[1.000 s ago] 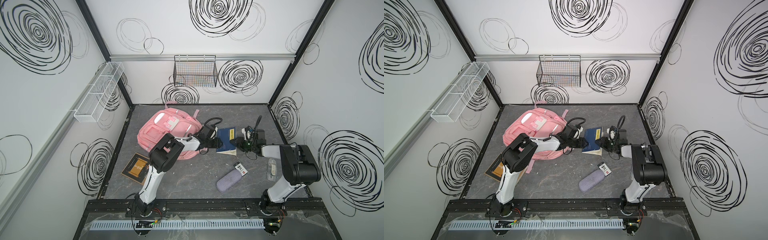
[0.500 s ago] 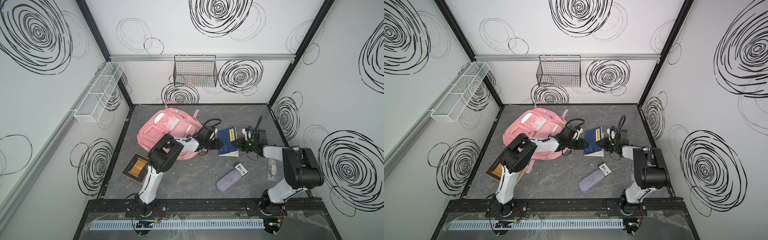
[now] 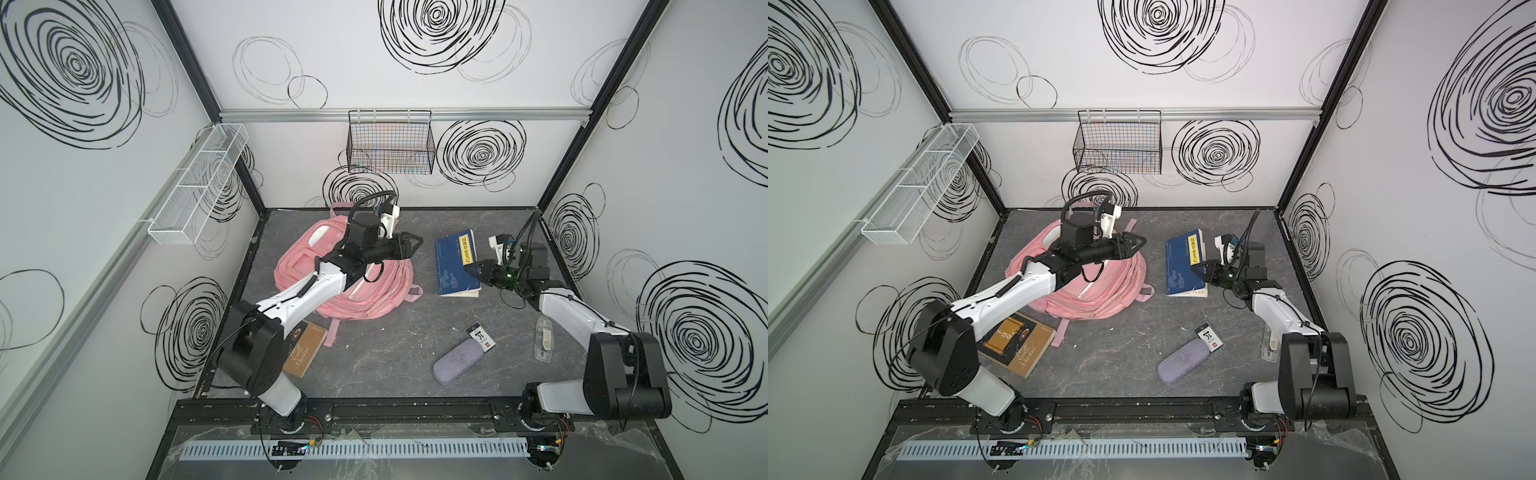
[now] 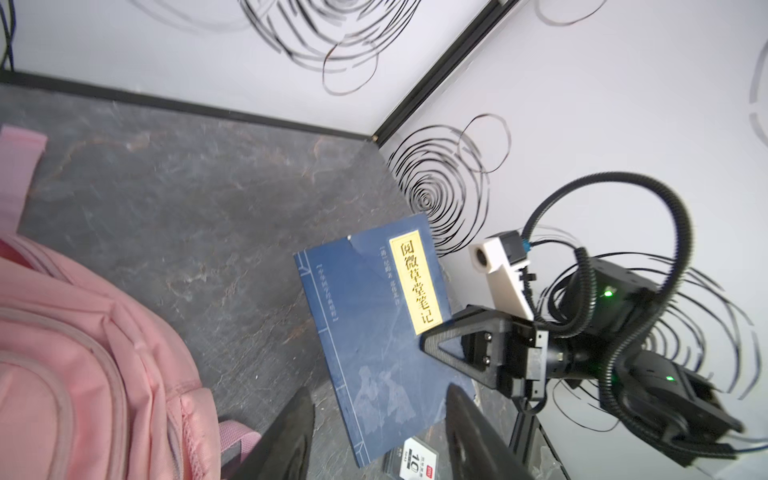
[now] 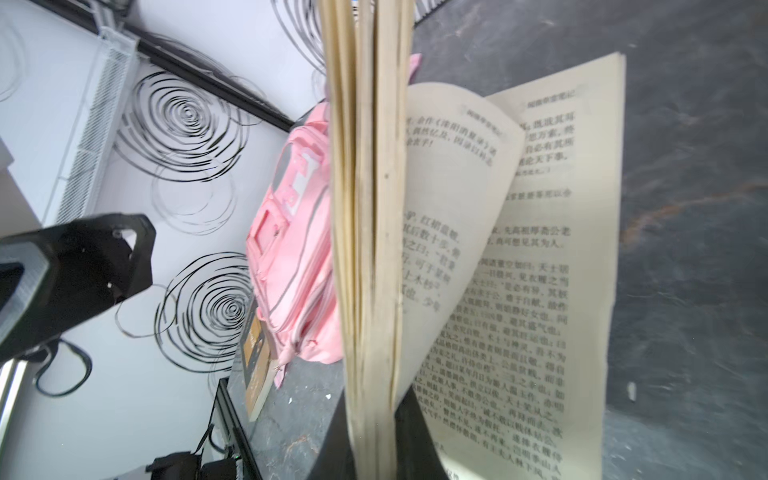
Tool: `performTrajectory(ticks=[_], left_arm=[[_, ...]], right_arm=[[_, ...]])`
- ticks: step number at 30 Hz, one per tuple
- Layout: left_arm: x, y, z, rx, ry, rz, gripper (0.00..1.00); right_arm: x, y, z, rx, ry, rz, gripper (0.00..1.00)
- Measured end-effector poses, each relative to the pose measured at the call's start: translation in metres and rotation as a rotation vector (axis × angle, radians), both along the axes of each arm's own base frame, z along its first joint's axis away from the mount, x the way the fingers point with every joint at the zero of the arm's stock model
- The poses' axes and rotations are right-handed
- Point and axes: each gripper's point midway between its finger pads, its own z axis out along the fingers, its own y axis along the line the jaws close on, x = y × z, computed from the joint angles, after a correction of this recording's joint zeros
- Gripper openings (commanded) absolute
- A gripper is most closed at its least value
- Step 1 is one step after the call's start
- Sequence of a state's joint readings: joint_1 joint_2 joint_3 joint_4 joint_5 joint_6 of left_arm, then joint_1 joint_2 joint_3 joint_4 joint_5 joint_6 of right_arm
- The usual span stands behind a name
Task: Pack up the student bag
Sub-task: 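Lift the blue book upright with both grippers holding its edges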
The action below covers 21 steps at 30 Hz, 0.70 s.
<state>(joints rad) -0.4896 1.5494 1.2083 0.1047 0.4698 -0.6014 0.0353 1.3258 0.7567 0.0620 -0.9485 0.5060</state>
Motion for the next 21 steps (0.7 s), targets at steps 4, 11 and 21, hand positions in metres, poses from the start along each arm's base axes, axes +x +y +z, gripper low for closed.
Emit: performTrajectory(ticks=[4,11,21], left_arm=[[-0.017,0.023,0.012,-0.051,-0.024,-0.03,0.62],[-0.045,0.051,0.017,-0.126,-0.079,-0.08,0.75],[-0.091,0.051,0.082,-0.287,-0.306,-0.226,0.69]], right_arm=[[-0.021,0.029,0.044,0.066,-0.118,0.115,0.0],[-0.061,0.074,0.102,0.16,-0.282,0.3,0.0],[-0.083,0.104,0.156,0.223,-0.396,0.429,0.0]])
